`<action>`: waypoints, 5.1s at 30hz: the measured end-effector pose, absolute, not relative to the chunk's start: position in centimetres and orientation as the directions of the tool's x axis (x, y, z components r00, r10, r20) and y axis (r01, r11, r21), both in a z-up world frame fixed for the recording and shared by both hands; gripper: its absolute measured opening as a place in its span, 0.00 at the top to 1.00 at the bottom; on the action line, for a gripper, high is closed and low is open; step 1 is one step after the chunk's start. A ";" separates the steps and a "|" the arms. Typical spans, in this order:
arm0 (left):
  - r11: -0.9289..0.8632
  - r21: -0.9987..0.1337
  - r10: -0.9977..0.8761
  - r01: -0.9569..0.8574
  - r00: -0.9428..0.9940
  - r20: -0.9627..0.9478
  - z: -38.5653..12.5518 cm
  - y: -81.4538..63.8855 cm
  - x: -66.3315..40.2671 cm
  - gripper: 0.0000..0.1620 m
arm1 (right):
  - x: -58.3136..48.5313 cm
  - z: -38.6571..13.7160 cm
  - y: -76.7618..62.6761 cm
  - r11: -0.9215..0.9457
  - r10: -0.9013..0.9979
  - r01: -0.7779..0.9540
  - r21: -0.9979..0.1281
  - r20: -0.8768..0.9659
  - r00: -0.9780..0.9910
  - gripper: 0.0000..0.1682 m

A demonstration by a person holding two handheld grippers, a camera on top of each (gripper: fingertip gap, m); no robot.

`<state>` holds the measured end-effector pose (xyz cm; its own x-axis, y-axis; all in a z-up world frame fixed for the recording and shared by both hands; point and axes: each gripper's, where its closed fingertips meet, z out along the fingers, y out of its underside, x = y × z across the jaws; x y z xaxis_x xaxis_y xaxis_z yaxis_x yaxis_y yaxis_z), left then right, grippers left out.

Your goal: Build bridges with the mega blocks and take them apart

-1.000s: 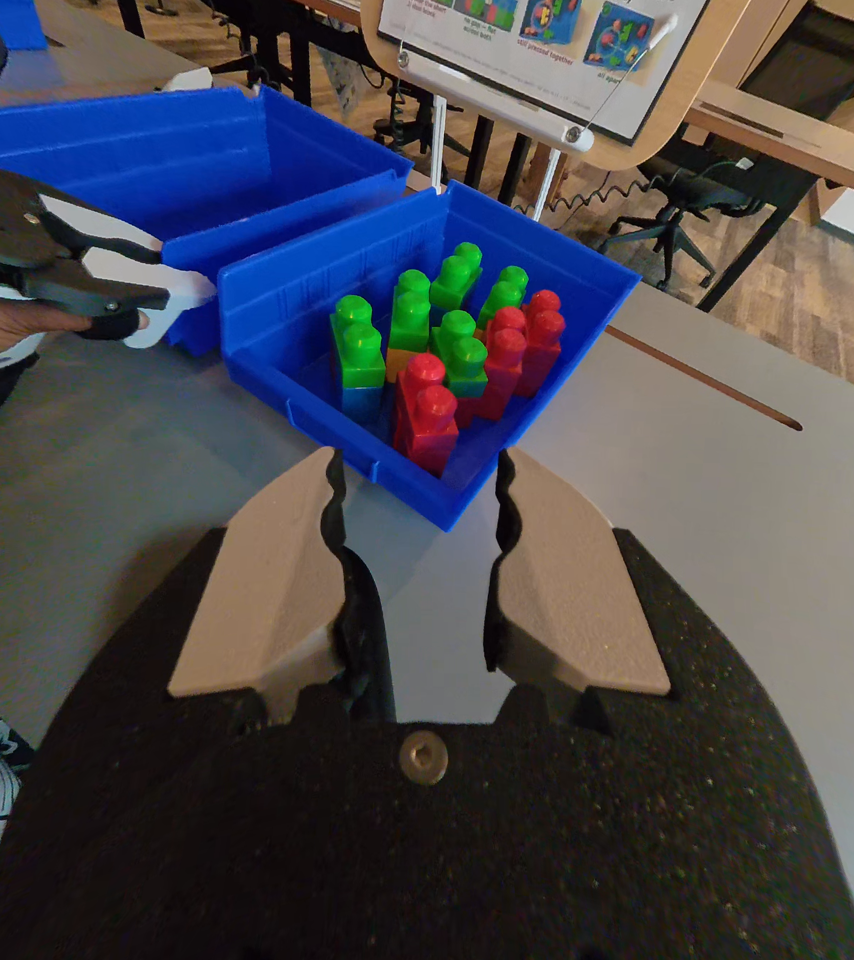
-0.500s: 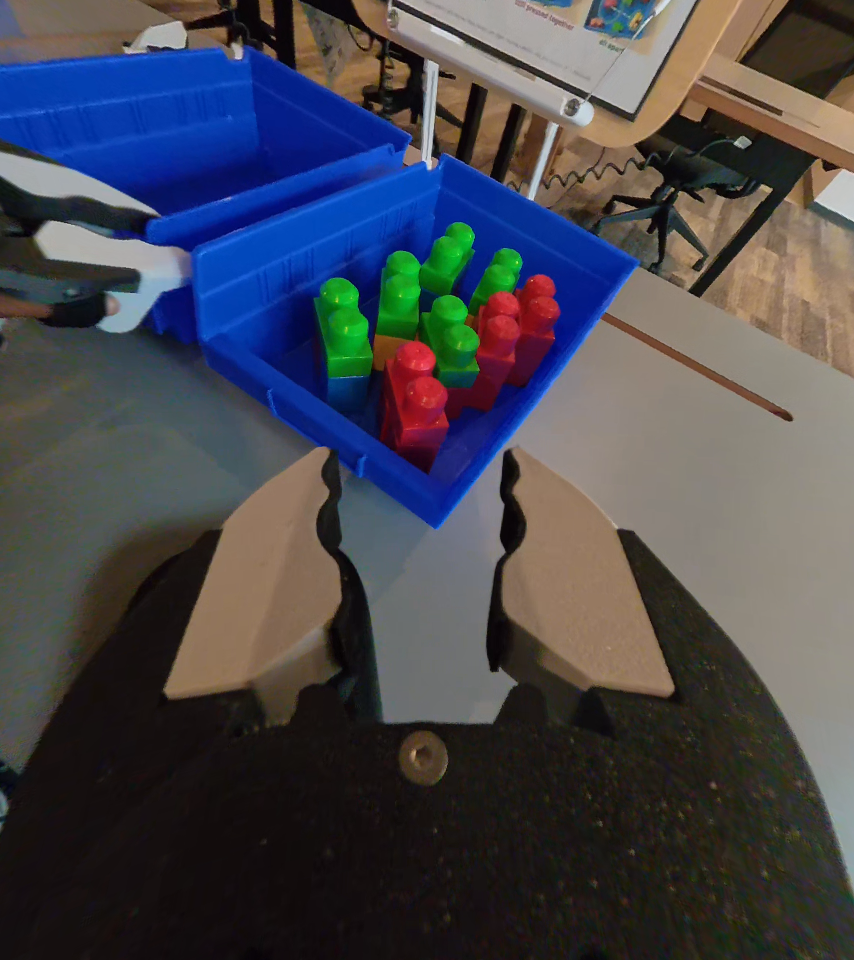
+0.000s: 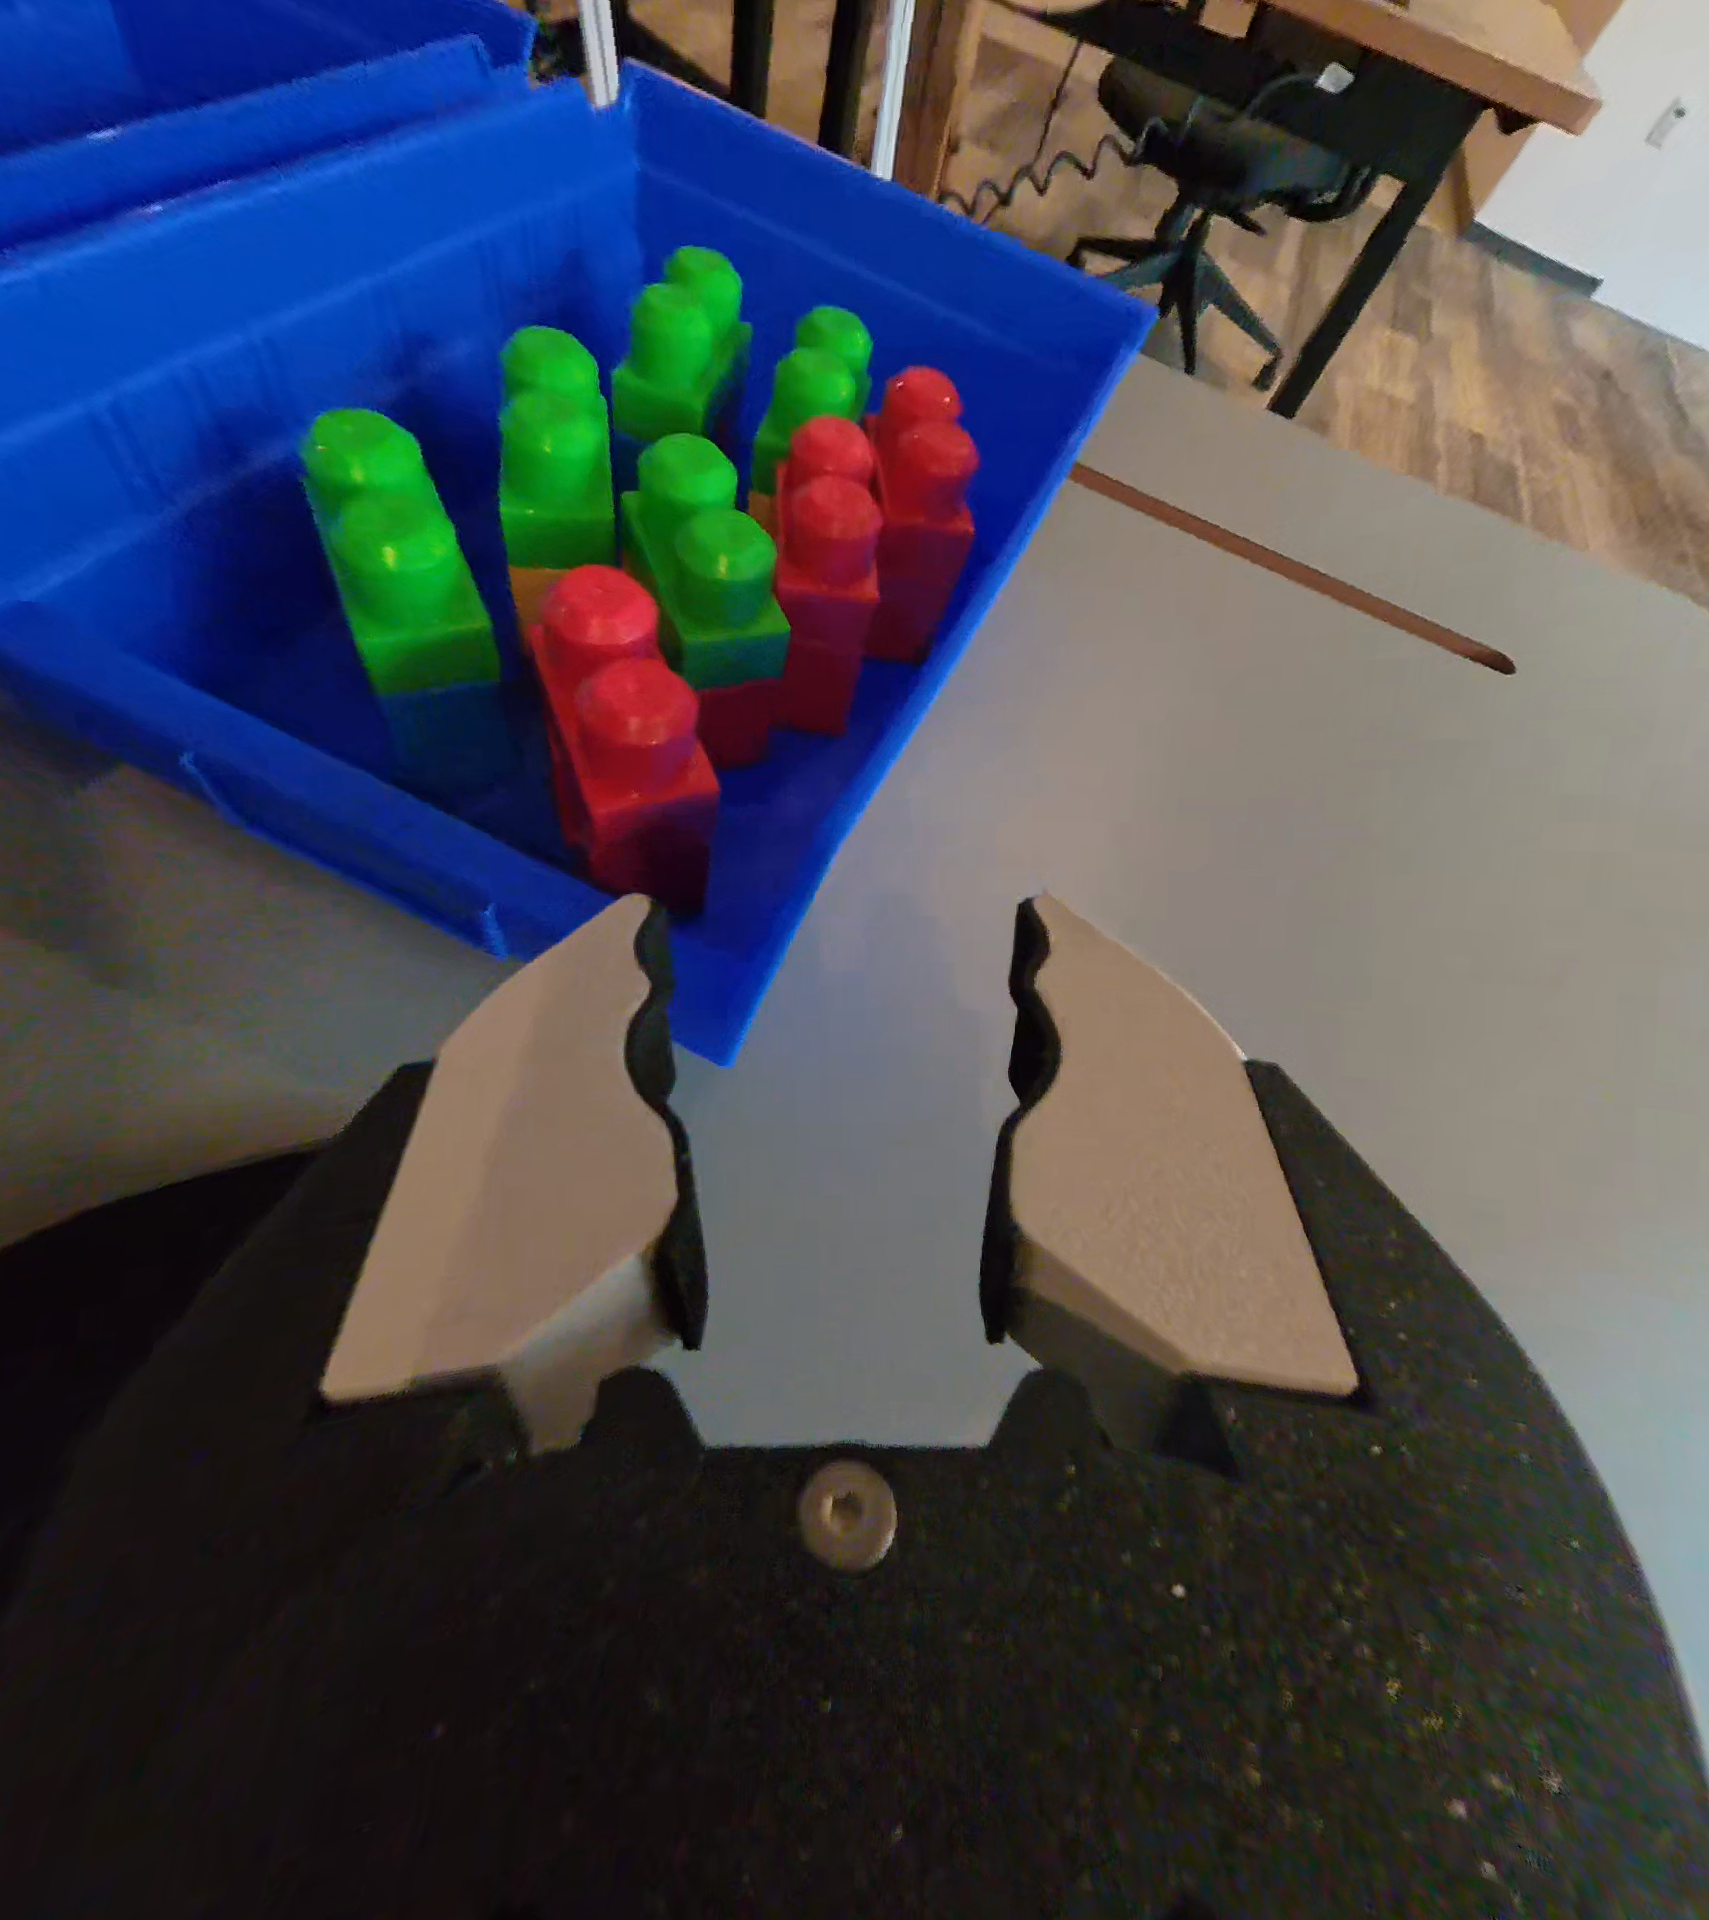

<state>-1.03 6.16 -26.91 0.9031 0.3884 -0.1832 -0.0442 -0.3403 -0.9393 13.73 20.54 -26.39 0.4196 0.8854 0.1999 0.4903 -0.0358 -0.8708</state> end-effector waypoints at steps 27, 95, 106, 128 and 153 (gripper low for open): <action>-0.389 -0.918 0.547 -0.080 0.781 -0.300 -28.2 9.1 -4.5 0.94 | 9.0 -29.6 22.0 -0.083 0.913 0.489 -0.868 0.130 0.386 0.79; -0.213 -0.977 0.830 -0.024 0.523 -0.194 -22.9 -34.9 -29.1 0.97 | -23.0 -25.8 -17.2 0.107 0.993 0.365 -0.925 0.116 0.001 0.93; -0.192 -0.979 0.797 0.075 0.594 -0.110 -27.2 -34.0 -33.6 0.98 | -24.5 -28.8 -17.7 0.144 0.983 0.434 -0.889 0.180 0.042 0.89; -0.246 -0.969 0.785 0.032 0.593 -0.180 -27.0 -33.8 -40.3 0.93 | -26.2 -29.0 -22.5 0.184 0.983 0.399 -0.899 0.164 -0.084 0.58; -0.126 -0.980 0.454 -0.155 0.869 -0.196 -19.4 -17.3 -18.3 0.63 | -7.7 -21.3 -2.4 0.129 0.897 0.232 -0.964 0.213 0.387 0.52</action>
